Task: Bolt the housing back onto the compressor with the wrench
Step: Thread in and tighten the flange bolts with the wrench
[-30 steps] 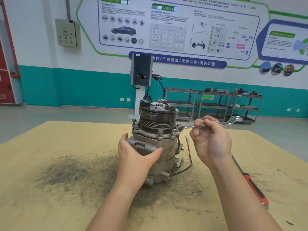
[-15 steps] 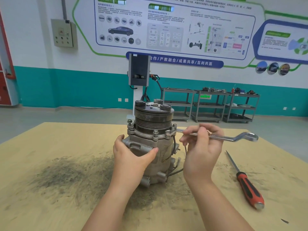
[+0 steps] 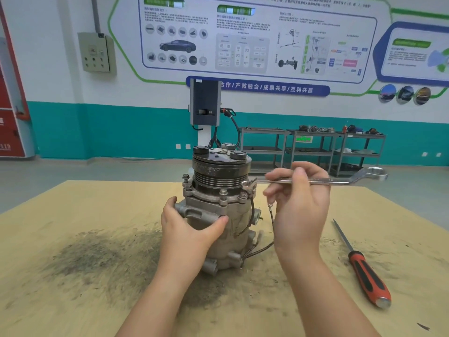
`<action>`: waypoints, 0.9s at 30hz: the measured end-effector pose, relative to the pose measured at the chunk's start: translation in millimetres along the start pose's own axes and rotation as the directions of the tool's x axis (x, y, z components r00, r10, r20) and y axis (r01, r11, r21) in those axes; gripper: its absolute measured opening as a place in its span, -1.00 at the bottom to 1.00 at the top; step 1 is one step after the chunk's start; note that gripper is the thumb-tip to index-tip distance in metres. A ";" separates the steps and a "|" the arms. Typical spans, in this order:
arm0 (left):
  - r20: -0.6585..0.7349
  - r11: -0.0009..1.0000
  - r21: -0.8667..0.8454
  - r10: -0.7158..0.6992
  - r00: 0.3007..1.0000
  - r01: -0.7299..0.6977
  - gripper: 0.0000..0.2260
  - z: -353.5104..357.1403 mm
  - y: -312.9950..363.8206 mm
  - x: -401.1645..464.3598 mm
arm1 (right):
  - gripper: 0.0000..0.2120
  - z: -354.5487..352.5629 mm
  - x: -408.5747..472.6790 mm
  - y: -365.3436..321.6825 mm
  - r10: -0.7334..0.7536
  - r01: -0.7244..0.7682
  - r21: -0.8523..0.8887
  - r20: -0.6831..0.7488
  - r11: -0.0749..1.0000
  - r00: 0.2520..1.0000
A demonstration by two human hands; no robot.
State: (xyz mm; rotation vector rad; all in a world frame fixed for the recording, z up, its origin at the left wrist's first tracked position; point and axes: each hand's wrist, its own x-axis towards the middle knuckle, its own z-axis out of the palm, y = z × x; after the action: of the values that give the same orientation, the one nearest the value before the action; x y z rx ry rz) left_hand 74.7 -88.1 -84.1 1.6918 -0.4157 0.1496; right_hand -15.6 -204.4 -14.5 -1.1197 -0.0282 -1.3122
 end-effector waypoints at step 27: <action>-0.010 0.997 -0.070 0.025 1.000 -0.026 -0.07 -0.6 2.2 -1.1 | -0.82 -14.3 16.1 30.5 0.333 -0.314 0.211 -0.060 0.926 0.941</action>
State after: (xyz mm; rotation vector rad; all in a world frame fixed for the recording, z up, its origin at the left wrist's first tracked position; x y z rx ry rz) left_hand 73.0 -87.6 -82.4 1.6167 -0.4309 0.1596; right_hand 5.1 -230.4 -31.5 -0.8482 0.0913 -1.0388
